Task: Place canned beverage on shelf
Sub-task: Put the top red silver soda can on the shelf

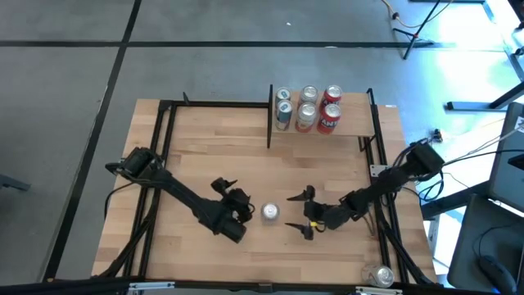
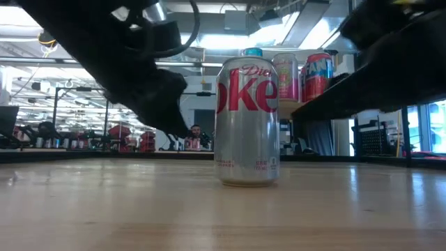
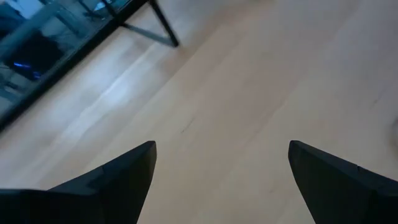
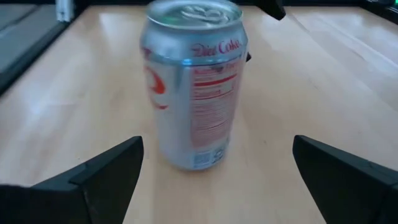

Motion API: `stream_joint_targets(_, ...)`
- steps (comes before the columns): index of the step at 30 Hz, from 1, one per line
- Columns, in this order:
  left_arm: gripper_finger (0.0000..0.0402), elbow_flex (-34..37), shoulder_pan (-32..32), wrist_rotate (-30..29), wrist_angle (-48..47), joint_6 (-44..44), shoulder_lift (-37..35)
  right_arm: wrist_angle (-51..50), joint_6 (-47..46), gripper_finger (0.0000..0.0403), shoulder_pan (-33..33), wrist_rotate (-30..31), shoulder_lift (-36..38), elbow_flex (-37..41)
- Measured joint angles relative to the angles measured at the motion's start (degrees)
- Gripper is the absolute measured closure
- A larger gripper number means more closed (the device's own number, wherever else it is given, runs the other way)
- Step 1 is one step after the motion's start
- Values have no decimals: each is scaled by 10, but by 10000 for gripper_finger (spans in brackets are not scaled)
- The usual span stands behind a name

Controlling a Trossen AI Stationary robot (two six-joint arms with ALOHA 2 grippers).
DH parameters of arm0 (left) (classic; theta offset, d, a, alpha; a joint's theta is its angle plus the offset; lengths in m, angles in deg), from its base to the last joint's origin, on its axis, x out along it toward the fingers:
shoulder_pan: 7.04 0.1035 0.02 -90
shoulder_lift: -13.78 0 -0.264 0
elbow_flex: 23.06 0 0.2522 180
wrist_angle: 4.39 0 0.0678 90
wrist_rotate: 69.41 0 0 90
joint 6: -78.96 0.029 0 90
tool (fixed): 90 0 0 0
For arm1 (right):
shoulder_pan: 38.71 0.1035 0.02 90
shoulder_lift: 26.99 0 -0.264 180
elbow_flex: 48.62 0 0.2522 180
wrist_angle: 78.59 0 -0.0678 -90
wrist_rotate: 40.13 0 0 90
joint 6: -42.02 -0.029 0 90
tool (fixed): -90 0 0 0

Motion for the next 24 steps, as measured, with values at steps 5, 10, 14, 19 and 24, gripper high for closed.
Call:
stream_joint_targets(5, 52, 24, 6, -1, 134, 83, 0, -1, 16, 6, -21, -9, -44, -38)
stream_joint_targets(10, 53, 25, -3, -2, 236, 199, 0, -2, 38, 6, -18, -11, -62, -56)
stream_joint_targets(14, 53, 25, -12, 13, 292, 273, 0, -6, 38, 6, -19, 22, -64, -59)
stream_joint_targets(19, 53, 25, -16, 20, 304, 283, 0, -26, 33, 6, -18, 29, -61, -59)
stream_joint_targets(24, 53, 25, -16, 36, 306, 283, 0, -73, 27, 6, -18, 31, -42, -59)
